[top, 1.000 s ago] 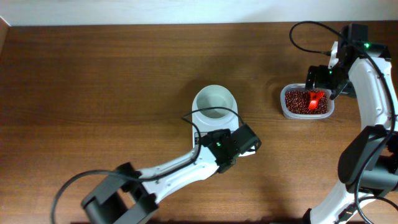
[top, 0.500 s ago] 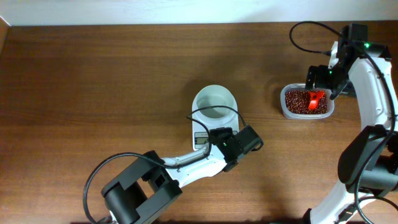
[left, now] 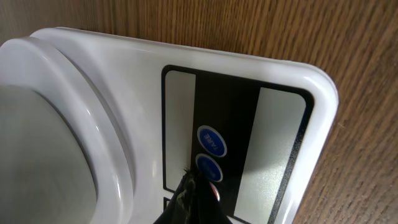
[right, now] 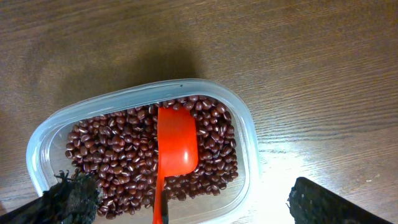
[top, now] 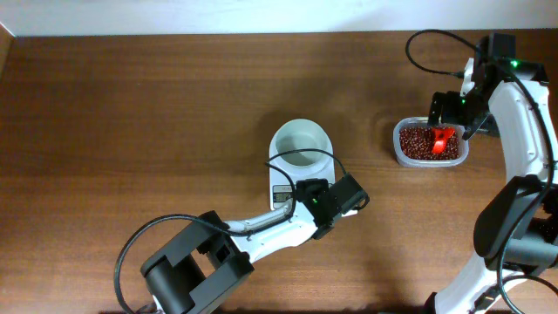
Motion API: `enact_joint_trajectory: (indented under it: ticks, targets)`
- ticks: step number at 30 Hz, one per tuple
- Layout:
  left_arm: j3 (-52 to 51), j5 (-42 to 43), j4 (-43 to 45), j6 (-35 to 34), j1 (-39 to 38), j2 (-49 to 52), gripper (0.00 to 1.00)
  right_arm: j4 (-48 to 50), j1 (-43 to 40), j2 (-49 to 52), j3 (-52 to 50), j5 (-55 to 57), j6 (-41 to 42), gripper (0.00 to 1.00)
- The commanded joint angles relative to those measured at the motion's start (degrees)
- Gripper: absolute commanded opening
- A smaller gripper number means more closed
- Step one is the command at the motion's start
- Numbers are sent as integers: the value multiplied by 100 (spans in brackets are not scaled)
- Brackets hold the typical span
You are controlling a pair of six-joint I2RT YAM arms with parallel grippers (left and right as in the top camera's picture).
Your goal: Scoop item into bowl and weigh 50g on scale
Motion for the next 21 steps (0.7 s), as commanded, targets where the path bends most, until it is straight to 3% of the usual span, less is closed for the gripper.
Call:
enact_joint_trajectory:
  ticks: [1, 21]
  targets:
    - [-92, 446, -68, 83, 9, 129, 0, 0, -28, 9, 85, -11, 24, 99]
    - [-168, 411, -175, 68, 52, 492, 0, 0, -28, 9, 85, -11, 24, 99]
